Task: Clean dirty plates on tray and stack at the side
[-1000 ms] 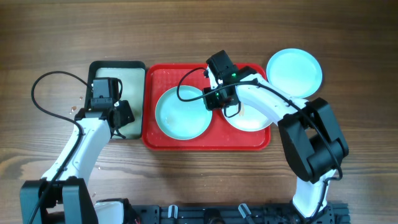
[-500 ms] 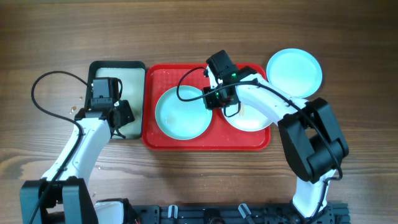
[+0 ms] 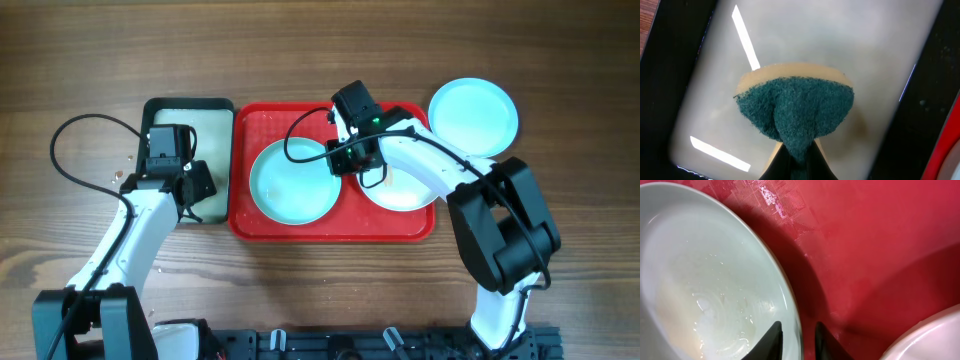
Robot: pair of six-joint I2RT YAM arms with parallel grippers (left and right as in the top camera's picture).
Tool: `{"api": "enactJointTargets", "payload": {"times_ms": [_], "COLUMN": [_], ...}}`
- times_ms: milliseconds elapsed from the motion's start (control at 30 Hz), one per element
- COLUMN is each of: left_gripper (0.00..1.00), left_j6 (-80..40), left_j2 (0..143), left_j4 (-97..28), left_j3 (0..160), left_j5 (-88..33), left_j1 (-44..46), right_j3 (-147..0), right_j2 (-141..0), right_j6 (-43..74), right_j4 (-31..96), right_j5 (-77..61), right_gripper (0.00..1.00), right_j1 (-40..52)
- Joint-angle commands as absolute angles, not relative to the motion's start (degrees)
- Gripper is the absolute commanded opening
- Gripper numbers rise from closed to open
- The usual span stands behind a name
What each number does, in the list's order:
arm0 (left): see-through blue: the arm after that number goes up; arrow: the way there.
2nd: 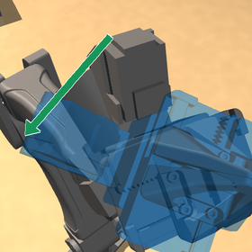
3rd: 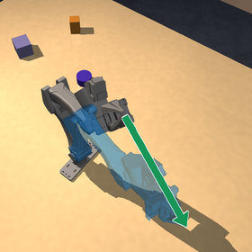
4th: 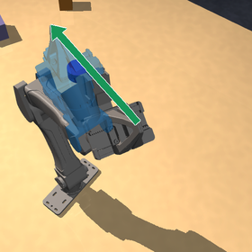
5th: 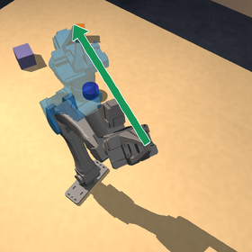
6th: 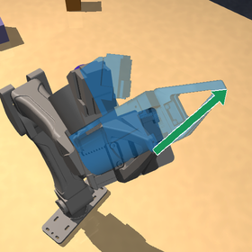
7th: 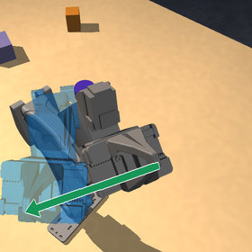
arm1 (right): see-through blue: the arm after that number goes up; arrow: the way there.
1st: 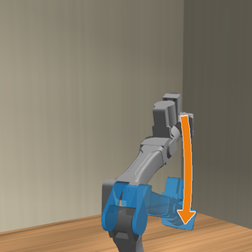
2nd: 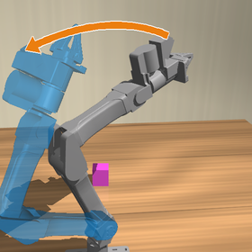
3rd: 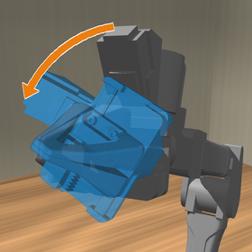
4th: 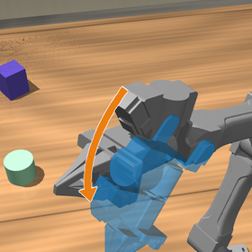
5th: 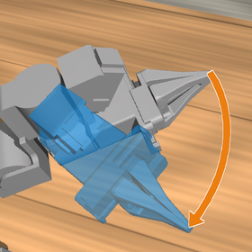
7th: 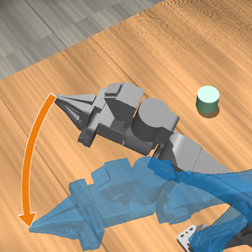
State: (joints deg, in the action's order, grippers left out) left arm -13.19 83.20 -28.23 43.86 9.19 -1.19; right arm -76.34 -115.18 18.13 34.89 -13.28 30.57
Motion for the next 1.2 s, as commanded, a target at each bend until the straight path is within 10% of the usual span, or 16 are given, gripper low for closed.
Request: {"api": "enactJointTargets", "payload": {"times_ms": [0,1000,1167], "left_gripper": [0.04,0.04,0.04], "left_j6": [-13.9,-13.9,-13.9], "left_j2": [83.5,83.5,83.5], "left_j4": [-28.0,-28.0,-28.0], "left_j3": [43.5,43.5,43.5], "left_j5": [9.9,9.5,9.5], "left_j1": [-1.4,-1.4,-1.4], "right_j3": [-76.4,-73.6,-72.8], "right_j2": [-115.2,-115.2,-115.2], "right_j6": [18.2,18.3,19.9], "right_j4": [34.5,31.6,30.5], "right_j5": [-13.4,-12.5,-12.6], "right_gripper": [0.23,0.25,0.04], "right_j1": [30.7,30.7,30.7]}}
